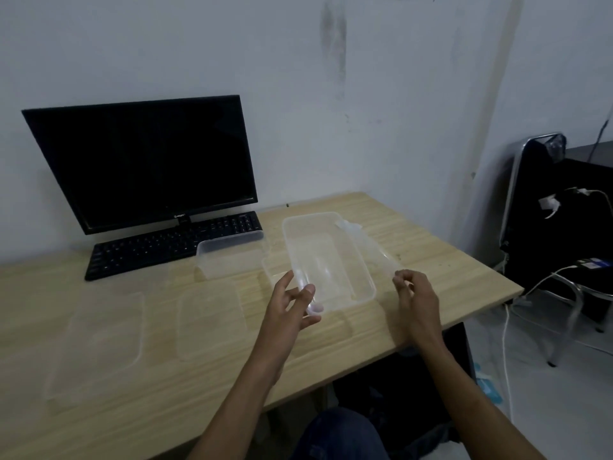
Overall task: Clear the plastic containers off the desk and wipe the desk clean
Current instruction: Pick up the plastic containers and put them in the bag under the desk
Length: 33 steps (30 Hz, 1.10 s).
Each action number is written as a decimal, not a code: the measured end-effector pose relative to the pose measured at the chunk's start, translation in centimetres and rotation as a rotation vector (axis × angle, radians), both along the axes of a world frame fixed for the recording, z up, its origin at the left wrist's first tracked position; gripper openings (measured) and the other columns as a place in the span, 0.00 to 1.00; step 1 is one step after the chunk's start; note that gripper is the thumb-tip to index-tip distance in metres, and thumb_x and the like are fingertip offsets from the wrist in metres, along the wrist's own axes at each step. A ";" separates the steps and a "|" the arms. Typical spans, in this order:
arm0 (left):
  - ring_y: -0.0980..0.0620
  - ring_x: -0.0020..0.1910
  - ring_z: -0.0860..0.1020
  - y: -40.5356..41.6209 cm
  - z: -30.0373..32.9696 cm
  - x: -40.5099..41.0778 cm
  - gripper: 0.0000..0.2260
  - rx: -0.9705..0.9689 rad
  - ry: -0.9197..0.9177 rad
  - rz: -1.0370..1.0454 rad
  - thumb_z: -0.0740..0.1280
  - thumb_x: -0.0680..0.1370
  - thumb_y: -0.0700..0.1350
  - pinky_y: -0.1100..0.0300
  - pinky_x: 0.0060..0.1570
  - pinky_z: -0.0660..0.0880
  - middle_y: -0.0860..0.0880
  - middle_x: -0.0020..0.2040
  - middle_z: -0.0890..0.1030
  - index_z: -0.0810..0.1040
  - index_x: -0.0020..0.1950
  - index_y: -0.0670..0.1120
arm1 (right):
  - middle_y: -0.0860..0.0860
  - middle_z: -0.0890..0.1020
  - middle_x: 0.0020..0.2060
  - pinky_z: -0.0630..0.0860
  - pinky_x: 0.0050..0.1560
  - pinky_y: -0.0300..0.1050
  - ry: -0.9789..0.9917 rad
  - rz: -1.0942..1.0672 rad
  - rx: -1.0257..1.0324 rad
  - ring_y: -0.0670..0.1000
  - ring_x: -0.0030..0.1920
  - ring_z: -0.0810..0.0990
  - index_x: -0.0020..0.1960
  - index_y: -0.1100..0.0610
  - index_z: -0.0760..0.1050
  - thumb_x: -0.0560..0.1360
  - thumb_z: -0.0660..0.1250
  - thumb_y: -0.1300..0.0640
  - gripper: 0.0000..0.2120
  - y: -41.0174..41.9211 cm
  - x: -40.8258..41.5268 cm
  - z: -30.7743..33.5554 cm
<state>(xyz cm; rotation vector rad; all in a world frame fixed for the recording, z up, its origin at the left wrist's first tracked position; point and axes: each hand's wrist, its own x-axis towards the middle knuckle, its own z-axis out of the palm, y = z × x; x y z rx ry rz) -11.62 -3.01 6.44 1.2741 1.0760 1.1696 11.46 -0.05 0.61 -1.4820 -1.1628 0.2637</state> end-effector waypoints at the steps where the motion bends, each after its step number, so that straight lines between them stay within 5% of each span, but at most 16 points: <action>1: 0.56 0.45 0.83 -0.1 -0.1 0.1 0.29 0.001 -0.004 -0.003 0.66 0.75 0.56 0.47 0.61 0.75 0.51 0.55 0.81 0.64 0.74 0.53 | 0.49 0.79 0.49 0.68 0.48 0.38 0.097 -0.012 0.025 0.50 0.51 0.77 0.48 0.54 0.74 0.80 0.62 0.58 0.03 -0.3 0.2 0.6; 7: 0.55 0.46 0.83 -0.7 -0.6 0.9 0.26 -0.010 -0.036 -0.020 0.65 0.77 0.53 0.51 0.58 0.77 0.52 0.52 0.82 0.64 0.74 0.52 | 0.51 0.82 0.47 0.79 0.46 0.37 0.716 0.056 0.226 0.46 0.46 0.83 0.47 0.57 0.74 0.82 0.59 0.57 0.08 -3.4 1.8 3.7; 14: 0.54 0.46 0.84 -1.2 -0.7 1.2 0.27 -0.025 -0.044 -0.048 0.66 0.74 0.56 0.49 0.62 0.75 0.55 0.53 0.82 0.64 0.72 0.58 | 0.50 0.76 0.37 0.79 0.41 0.35 1.000 0.052 0.328 0.42 0.35 0.78 0.42 0.57 0.72 0.81 0.59 0.58 0.10 -4.7 2.6 6.8; 19: 0.51 0.51 0.83 -1.4 -0.9 1.7 0.31 0.001 -0.056 -0.113 0.68 0.71 0.58 0.53 0.59 0.76 0.47 0.58 0.81 0.61 0.72 0.59 | 0.46 0.79 0.29 0.78 0.36 0.34 0.874 0.026 0.258 0.42 0.31 0.77 0.40 0.58 0.72 0.80 0.63 0.61 0.09 -4.5 0.8 7.0; 24: 0.51 0.56 0.81 -1.8 -1.4 2.5 0.35 0.014 -0.083 -0.156 0.70 0.70 0.56 0.52 0.56 0.79 0.52 0.60 0.80 0.61 0.75 0.56 | 0.50 0.79 0.31 0.76 0.42 0.42 0.687 0.026 0.117 0.47 0.34 0.75 0.40 0.58 0.75 0.78 0.65 0.58 0.09 -4.6 -2.3 6.0; 33: 0.48 0.57 0.81 -1.9 -1.6 1.2 0.34 0.004 -0.126 -0.155 0.70 0.71 0.54 0.50 0.57 0.78 0.49 0.59 0.81 0.62 0.74 0.55 | 0.50 0.77 0.38 0.71 0.40 0.39 0.412 0.091 0.049 0.45 0.37 0.73 0.45 0.56 0.73 0.79 0.63 0.55 0.06 -5.7 -4.7 5.9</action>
